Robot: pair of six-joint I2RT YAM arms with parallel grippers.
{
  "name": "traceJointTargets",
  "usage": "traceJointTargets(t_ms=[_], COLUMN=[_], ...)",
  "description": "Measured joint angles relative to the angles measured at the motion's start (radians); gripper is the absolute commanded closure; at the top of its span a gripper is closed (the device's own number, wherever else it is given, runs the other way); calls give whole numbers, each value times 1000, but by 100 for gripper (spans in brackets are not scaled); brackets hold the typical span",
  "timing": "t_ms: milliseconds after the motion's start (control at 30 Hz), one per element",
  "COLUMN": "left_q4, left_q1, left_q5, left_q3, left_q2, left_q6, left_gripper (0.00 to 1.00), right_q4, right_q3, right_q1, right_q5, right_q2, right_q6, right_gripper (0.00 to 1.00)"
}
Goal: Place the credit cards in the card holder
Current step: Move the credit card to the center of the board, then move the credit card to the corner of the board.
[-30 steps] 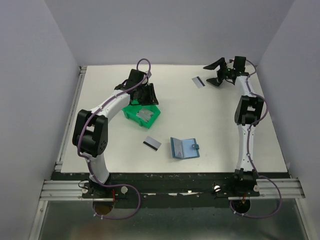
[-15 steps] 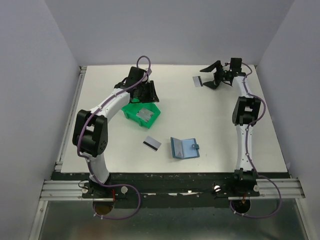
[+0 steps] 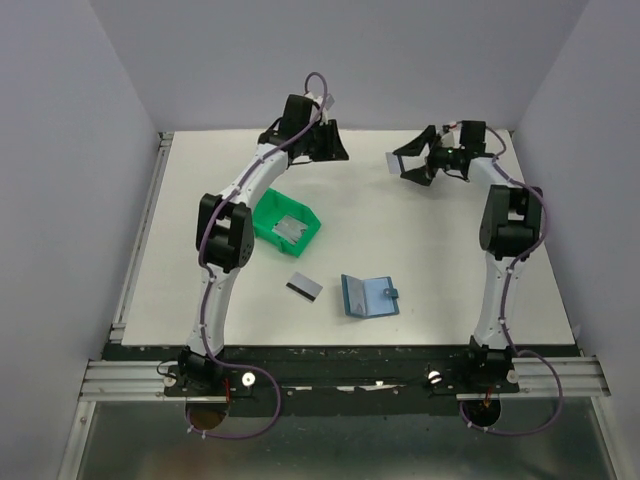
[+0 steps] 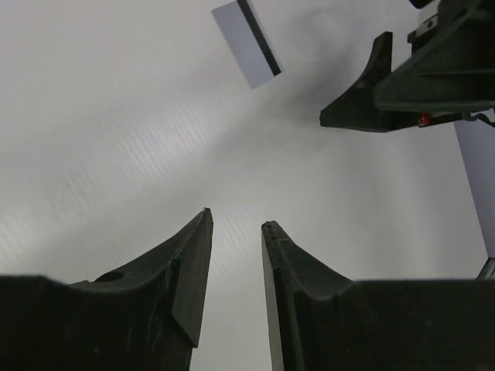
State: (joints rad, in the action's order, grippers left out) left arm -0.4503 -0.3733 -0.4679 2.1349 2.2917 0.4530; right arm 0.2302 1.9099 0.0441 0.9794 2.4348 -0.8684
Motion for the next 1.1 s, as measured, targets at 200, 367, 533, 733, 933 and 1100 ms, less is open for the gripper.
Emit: traceJointTargets(t_ms=[200,367,533,733,933,1100], left_q4=[71,198,277,266,227,208], left_q1=[-26,-66,-93,-95,-73,-36], left_q5=[-75,-88,-82,-51,99,245], left_q3=[200,272,307,112,-268,-492], left_q2=[173,269,326,191,-234,-628], left_q6=[0,15,56,25,-14,-20], left_gripper=[41,32,32,32,33,35], right_q4=[-147,-147,-48,175,212,184], right_q3=[-188,-227,-229,-231,-396,-414], right_q1=[49,62,58,33,-55,-11], right_q5=[-20,-48,-97,-338,-652,-678], right_q2=[-245,-281,-281,-333,-623,-668], right_q6=[48,97,174,335,456,460], right_gripper=[0,0,0,0,0,0])
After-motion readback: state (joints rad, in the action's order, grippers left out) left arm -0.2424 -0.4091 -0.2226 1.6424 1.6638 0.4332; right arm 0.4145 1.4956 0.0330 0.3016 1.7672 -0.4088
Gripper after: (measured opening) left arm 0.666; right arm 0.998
